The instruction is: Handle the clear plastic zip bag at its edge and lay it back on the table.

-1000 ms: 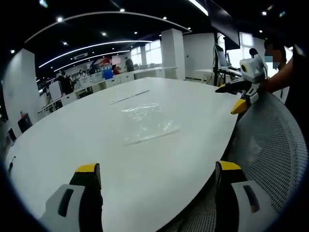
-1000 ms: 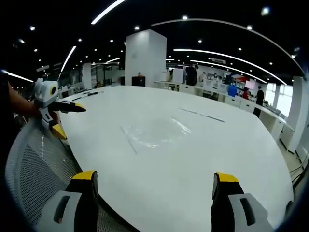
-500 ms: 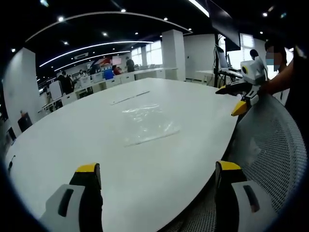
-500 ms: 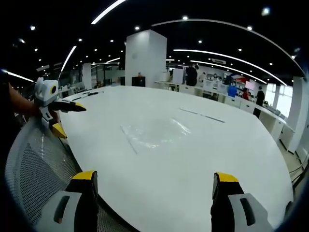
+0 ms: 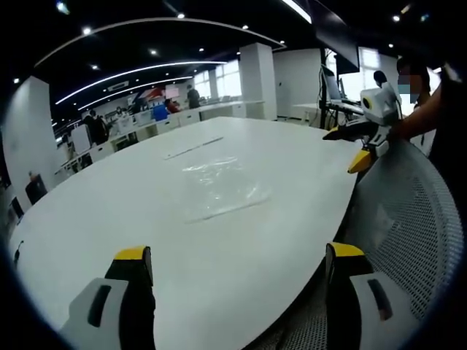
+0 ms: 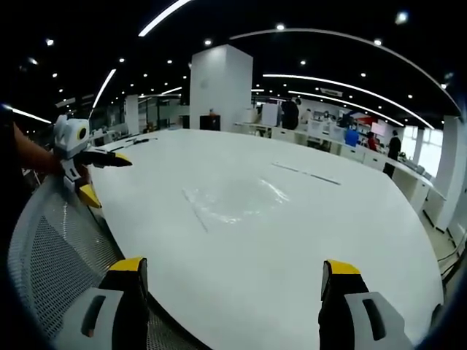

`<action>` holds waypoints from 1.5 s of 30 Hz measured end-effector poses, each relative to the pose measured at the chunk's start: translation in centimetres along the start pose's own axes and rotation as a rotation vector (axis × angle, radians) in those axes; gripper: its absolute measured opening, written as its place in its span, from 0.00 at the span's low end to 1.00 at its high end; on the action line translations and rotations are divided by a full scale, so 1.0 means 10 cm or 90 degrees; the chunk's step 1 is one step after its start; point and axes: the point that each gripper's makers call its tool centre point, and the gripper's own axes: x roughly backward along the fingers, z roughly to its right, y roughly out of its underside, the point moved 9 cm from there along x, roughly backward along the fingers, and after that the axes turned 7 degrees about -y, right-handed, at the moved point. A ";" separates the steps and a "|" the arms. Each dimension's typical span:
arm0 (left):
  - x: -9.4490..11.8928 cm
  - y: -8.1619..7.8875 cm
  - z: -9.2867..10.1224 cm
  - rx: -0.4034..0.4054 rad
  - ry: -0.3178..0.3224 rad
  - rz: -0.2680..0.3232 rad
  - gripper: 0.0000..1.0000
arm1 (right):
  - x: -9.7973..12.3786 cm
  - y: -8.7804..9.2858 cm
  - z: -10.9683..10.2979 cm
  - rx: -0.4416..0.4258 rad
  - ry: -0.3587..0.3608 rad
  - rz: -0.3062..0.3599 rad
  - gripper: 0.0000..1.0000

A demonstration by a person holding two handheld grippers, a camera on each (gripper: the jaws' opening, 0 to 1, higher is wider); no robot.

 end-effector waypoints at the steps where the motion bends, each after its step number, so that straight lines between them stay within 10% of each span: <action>1: -0.01 -0.01 -0.01 -0.001 -0.001 0.003 0.99 | 0.00 0.00 0.00 0.000 0.000 0.000 1.00; 27: -0.34 -0.18 -0.36 -0.098 0.050 -0.014 0.95 | -0.01 0.00 0.00 0.000 0.000 -0.001 0.99; 45: -0.73 -0.30 -0.51 -0.172 0.118 -0.043 0.74 | 0.00 0.02 0.03 -0.004 0.005 -0.003 0.98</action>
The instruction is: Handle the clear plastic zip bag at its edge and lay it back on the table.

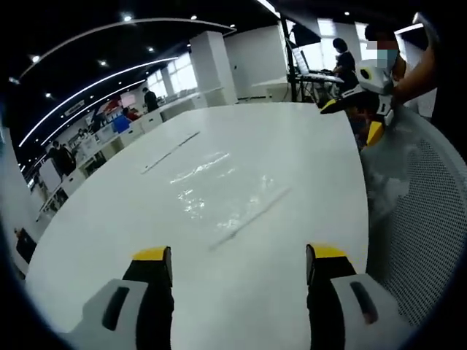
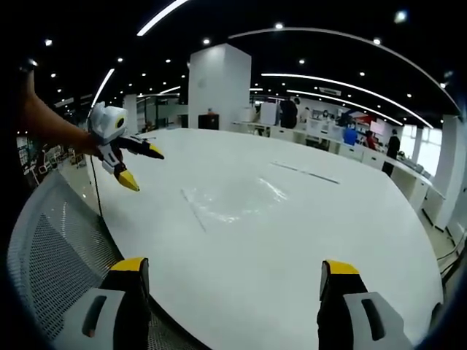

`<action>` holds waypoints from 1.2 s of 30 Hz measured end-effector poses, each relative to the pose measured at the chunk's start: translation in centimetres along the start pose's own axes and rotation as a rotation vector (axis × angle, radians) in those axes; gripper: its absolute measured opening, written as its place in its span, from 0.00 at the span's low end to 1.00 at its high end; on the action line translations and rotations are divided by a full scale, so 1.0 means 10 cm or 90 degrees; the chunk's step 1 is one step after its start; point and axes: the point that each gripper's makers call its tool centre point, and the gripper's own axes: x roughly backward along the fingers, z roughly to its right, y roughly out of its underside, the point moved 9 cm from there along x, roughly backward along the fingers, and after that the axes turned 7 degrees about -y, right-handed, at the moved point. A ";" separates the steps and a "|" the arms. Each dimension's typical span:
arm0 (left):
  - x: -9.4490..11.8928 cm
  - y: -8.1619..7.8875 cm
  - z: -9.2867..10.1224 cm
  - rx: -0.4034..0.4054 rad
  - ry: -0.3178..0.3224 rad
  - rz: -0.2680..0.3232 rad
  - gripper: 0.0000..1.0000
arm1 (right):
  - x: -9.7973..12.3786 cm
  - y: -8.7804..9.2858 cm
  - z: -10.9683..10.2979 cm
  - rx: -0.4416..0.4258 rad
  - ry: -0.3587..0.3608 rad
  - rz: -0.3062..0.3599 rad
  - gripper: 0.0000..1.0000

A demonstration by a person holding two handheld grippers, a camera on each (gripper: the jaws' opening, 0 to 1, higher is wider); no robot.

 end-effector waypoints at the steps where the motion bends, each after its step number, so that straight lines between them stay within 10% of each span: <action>1: -0.04 0.00 -0.03 -0.006 0.005 -0.002 0.73 | 0.00 0.00 0.00 0.000 0.000 -0.001 0.98; 36: -0.71 0.00 -0.44 -0.294 0.152 -0.128 0.35 | -0.01 0.00 -0.02 0.003 0.001 -0.029 0.93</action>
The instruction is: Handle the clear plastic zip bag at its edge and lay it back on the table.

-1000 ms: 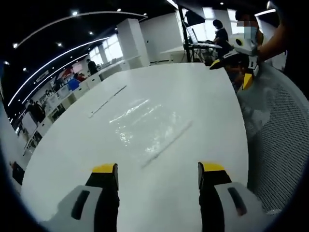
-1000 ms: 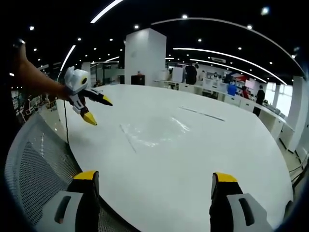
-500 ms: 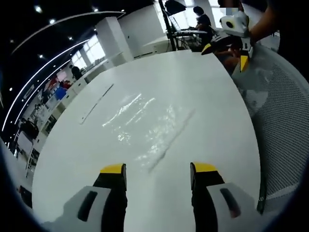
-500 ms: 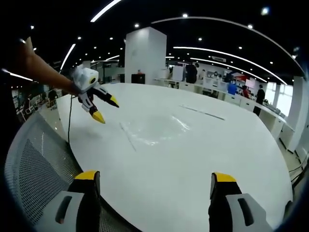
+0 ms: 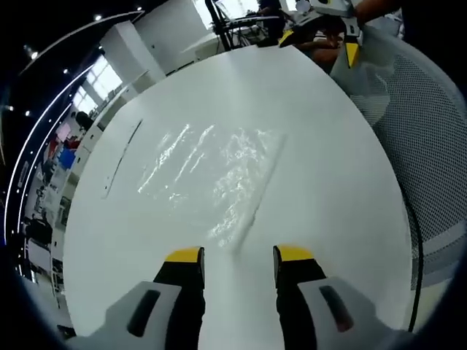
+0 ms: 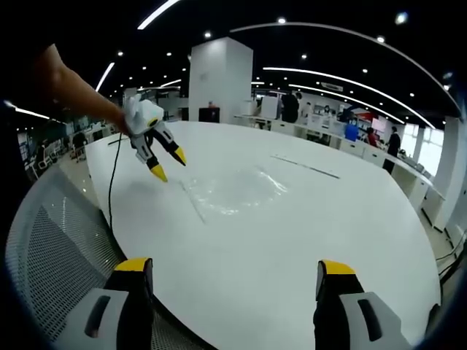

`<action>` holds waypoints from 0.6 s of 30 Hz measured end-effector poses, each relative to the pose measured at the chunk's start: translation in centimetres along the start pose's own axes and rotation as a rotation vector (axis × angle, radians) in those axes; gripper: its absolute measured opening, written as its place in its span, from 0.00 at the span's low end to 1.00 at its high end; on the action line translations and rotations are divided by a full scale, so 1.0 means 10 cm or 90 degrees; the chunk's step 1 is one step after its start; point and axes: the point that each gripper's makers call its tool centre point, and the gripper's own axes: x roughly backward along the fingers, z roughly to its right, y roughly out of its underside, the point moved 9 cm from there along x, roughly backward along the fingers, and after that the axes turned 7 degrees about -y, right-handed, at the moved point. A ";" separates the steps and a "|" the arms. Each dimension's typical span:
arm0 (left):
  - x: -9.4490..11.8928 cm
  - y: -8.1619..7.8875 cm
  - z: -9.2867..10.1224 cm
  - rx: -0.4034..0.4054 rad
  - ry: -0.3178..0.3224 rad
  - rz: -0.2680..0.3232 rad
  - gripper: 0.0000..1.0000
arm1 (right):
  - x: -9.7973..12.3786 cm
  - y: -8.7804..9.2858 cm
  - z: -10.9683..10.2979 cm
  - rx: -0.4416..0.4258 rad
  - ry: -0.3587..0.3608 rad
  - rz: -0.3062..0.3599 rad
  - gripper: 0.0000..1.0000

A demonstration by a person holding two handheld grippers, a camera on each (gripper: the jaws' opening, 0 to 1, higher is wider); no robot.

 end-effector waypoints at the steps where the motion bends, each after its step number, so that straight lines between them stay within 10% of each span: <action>1: -0.01 0.00 -0.01 -0.004 0.005 0.000 0.35 | 0.00 0.00 0.00 0.000 0.001 -0.001 0.93; 18: -0.20 -0.11 -0.10 -0.129 0.085 -0.028 0.20 | 0.00 0.05 0.04 -0.004 0.005 -0.006 0.91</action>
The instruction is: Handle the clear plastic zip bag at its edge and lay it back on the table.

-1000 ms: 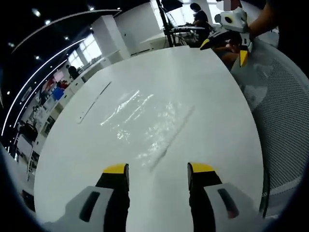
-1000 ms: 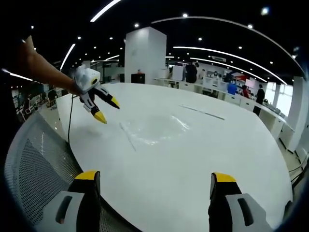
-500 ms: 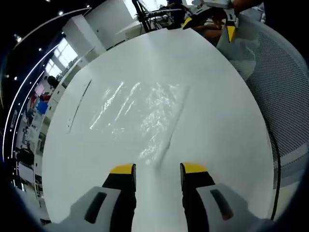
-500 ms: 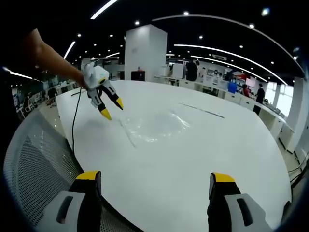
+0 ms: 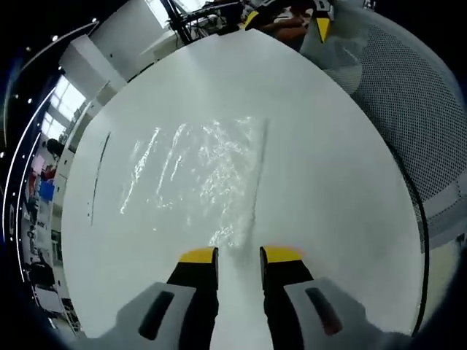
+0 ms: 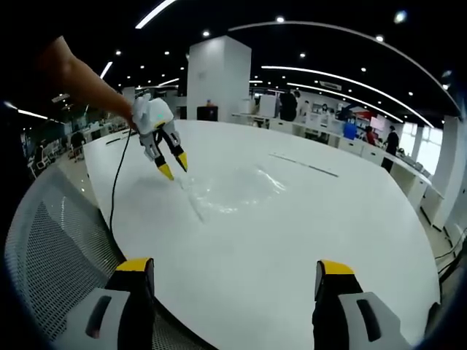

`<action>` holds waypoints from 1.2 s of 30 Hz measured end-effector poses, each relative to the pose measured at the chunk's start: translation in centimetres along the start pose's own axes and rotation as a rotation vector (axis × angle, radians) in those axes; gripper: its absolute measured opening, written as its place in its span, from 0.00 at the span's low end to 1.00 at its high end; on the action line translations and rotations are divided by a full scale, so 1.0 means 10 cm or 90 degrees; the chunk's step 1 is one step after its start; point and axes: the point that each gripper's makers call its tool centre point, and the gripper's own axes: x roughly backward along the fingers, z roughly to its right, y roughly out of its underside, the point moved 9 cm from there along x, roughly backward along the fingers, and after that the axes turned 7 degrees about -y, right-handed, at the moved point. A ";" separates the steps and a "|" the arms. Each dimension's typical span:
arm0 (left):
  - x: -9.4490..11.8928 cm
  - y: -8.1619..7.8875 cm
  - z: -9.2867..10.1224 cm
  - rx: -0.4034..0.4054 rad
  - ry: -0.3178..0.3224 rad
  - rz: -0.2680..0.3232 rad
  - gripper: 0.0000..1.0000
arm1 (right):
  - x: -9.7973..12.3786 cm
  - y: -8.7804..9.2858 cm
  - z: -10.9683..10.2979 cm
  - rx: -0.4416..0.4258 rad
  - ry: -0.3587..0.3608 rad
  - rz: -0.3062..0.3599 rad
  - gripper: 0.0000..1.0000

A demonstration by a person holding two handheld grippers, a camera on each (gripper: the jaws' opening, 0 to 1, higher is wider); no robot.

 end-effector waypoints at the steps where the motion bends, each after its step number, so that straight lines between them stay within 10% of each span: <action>1: -0.01 -0.01 -0.02 0.000 0.000 0.000 0.20 | 0.00 0.00 0.00 0.000 0.000 0.000 0.91; 25: -0.18 0.08 -0.08 0.127 0.109 0.011 0.08 | 0.00 0.02 0.01 -0.005 0.005 -0.014 0.88; 36: -0.15 0.06 0.00 0.168 0.080 0.033 0.03 | 0.00 0.02 0.01 -0.007 0.003 -0.015 0.88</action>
